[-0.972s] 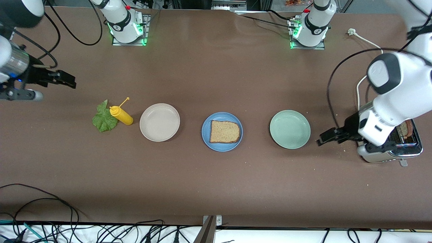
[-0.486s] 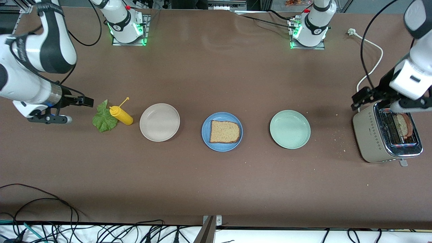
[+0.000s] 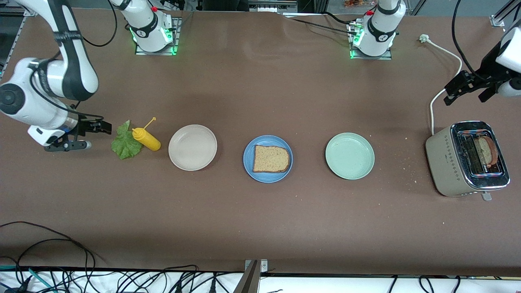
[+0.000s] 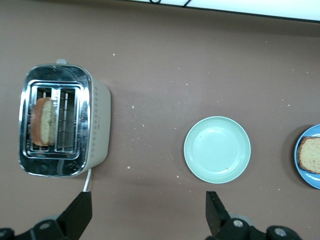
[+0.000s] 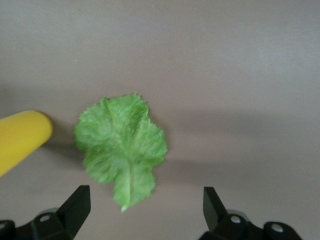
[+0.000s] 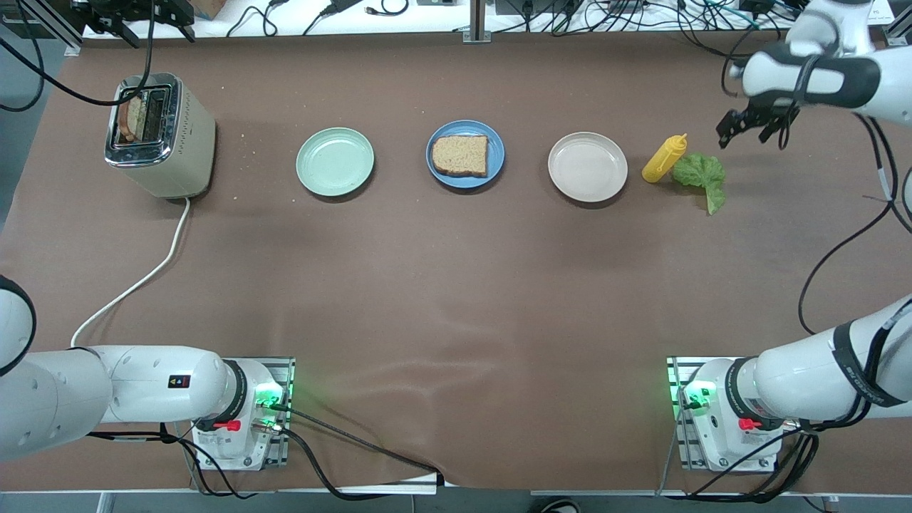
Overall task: Make sandwich in blue plate with both arms
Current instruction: 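Grasp the green lettuce leaf with the right gripper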
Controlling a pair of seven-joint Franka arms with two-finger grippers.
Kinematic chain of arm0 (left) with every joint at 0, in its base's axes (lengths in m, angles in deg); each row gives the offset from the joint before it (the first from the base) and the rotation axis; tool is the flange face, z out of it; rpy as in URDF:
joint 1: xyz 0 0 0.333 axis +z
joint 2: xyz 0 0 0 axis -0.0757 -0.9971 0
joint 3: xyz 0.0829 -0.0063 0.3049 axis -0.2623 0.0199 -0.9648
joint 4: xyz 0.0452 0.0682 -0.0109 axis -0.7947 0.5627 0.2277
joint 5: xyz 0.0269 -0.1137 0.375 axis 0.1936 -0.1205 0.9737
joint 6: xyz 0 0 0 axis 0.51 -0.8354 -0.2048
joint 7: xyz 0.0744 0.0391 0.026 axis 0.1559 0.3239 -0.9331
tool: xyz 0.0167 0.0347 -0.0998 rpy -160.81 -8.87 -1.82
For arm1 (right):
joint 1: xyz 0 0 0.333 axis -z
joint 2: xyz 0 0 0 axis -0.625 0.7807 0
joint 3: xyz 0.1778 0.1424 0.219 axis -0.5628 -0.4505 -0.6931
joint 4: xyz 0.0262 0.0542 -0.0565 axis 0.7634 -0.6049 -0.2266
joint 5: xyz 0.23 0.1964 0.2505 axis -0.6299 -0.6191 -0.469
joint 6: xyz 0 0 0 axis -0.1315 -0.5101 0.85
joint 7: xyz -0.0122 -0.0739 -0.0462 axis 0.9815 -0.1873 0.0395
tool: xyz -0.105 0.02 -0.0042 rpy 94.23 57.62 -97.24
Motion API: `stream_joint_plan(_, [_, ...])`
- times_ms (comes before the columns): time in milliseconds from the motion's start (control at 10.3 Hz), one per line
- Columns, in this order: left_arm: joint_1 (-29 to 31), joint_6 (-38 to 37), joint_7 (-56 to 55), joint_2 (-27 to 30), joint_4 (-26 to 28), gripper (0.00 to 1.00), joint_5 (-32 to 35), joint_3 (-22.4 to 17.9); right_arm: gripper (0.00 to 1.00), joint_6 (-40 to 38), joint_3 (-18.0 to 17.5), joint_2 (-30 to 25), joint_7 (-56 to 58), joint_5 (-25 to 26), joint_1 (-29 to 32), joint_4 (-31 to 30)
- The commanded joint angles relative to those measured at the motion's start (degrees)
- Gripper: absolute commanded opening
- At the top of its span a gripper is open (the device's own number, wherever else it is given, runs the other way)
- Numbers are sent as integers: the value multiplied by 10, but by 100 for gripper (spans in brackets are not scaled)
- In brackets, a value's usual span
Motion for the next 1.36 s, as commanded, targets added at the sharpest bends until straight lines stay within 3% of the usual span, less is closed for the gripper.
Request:
stream_joint_plan(0, [5,-26,8,3,-26,100,22,7,100,140,0,30,19,1,3,-72])
stream_joint_plan(486, [5,-152,6,7,-62,100,14,5,100,157,-3,75,17,-28,4,-82])
stream_joint_plan(680, [6,-161,7,8,-64,100,14,6,99,167,-8,93,19,-40,3,-82])
stream_joint_plan(875, [6,-161,7,7,-83,100,14,4,44,182,-17,109,28,-38,-1,-76])
stream_joint_plan(1166, [6,-161,8,4,-83,100,13,3,0,182,-20,110,27,-39,1,-67])
stream_joint_plan(1263, [6,-160,8,3,-83,100,13,3,0,179,-20,107,27,-39,1,-58])
